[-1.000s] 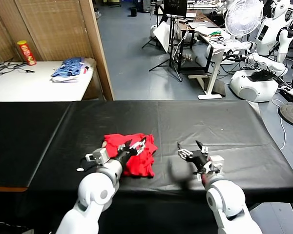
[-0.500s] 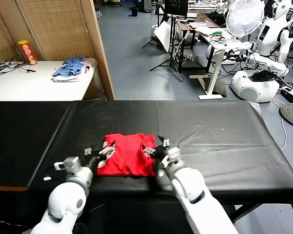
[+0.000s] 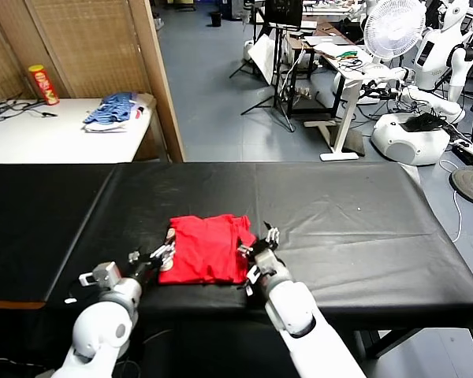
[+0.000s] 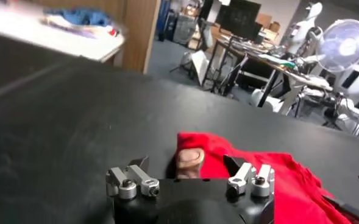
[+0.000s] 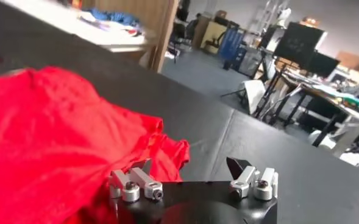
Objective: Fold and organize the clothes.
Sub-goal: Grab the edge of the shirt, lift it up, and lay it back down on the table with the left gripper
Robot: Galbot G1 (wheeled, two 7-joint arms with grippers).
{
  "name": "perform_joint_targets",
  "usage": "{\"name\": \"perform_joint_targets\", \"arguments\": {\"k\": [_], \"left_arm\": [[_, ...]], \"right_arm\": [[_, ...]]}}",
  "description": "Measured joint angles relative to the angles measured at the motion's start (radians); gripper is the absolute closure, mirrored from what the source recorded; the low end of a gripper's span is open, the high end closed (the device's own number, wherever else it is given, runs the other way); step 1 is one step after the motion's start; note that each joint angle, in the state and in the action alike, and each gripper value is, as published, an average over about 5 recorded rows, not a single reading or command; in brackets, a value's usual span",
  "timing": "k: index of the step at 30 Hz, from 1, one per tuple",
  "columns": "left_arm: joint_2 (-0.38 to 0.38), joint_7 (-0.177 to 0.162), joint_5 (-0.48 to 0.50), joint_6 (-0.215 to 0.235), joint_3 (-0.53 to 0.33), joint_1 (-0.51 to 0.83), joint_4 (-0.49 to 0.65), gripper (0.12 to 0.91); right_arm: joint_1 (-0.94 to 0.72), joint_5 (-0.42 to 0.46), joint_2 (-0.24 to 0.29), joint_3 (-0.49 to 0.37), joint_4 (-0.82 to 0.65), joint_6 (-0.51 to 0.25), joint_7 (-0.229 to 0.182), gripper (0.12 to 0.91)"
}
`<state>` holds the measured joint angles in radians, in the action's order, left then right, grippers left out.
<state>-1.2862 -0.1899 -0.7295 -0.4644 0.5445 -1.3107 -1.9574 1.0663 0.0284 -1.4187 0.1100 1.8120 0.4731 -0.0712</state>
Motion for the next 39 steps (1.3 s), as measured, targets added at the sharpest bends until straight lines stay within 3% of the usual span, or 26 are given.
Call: {"name": "perform_joint_targets", "arguments": {"k": [6,14,19,22,24,28,34,39], "left_arm": [[-0.016,-0.003,-0.135,0.002,0.014,0.003,0.016,0.232],[-0.021,-0.002,-0.268,-0.002,0.016,0.014,0.06,0.251],[-0.021,-0.002,-0.303,-0.002,0.016,0.02,0.076,0.422],[-0.021,-0.001,-0.29,-0.001,0.015,0.023,0.081,0.573],[-0.019,0.002,-0.262,-0.001,0.014,0.024,0.08,0.724],[-0.004,0.018,-0.15,0.003,0.009,0.018,0.064,0.874],[0.082,0.031,0.153,-0.002,0.004,0.004,0.023,0.885],[0.186,0.057,0.385,0.026,0.021,-0.017,0.006,0.885]], "right_arm": [[0.059,-0.099,0.011,0.07,0.111,-0.002,0.0,0.227],[0.115,-0.12,0.015,0.129,0.203,-0.002,0.001,0.227],[0.133,-0.121,0.006,0.152,0.227,0.0,0.0,0.227],[0.146,-0.115,-0.003,0.167,0.238,0.012,-0.008,0.227],[0.157,-0.106,-0.009,0.178,0.247,0.03,-0.022,0.227],[0.184,-0.078,-0.024,0.204,0.269,0.076,-0.061,0.227],[0.234,-0.042,-0.033,0.24,0.303,0.099,-0.071,0.227],[0.252,-0.043,-0.034,0.256,0.314,0.102,-0.076,0.227]]}}
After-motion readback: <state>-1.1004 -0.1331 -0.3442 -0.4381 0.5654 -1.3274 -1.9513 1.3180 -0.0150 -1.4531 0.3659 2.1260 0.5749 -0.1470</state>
